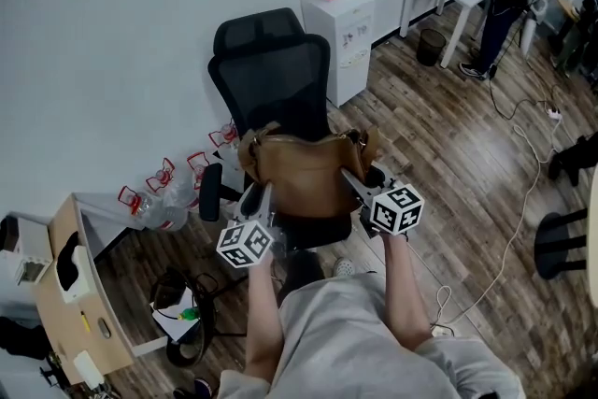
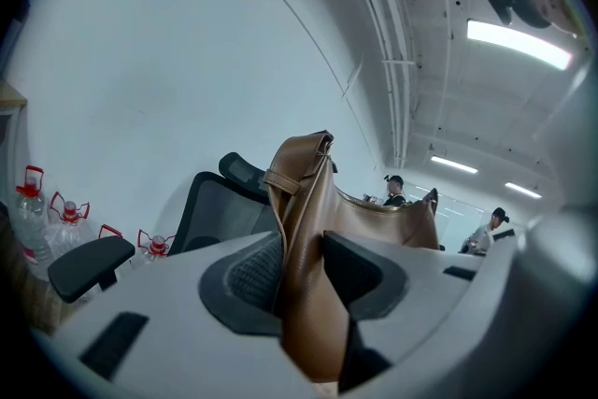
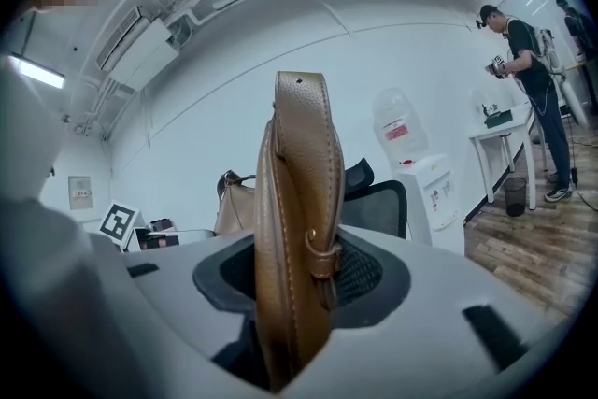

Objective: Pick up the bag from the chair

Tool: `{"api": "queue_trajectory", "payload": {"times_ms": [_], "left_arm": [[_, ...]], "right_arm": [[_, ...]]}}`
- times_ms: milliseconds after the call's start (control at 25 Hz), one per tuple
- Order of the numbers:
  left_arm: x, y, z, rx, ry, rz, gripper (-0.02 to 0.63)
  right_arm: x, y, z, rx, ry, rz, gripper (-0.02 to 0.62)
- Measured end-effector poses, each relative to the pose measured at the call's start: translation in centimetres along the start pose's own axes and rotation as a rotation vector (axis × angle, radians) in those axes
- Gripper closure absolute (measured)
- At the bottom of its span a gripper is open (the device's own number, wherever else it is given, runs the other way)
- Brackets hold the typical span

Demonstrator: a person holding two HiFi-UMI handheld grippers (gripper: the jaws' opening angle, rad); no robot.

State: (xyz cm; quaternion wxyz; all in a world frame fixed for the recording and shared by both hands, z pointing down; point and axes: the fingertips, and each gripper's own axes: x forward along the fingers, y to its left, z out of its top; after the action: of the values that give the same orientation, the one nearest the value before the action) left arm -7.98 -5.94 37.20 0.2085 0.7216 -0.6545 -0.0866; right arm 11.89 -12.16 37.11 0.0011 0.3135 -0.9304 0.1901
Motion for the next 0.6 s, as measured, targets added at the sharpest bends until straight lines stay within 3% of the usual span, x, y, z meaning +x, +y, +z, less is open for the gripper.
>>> {"api": "queue_trajectory", "payload": {"times_ms": [600], "left_arm": [[0.25,-0.15,0.8,-0.001,-0.03,-0.018,0.474]], "right_arm": [[0.14,-0.08,0.61,0.032,-0.046,0.027,0.437]]}}
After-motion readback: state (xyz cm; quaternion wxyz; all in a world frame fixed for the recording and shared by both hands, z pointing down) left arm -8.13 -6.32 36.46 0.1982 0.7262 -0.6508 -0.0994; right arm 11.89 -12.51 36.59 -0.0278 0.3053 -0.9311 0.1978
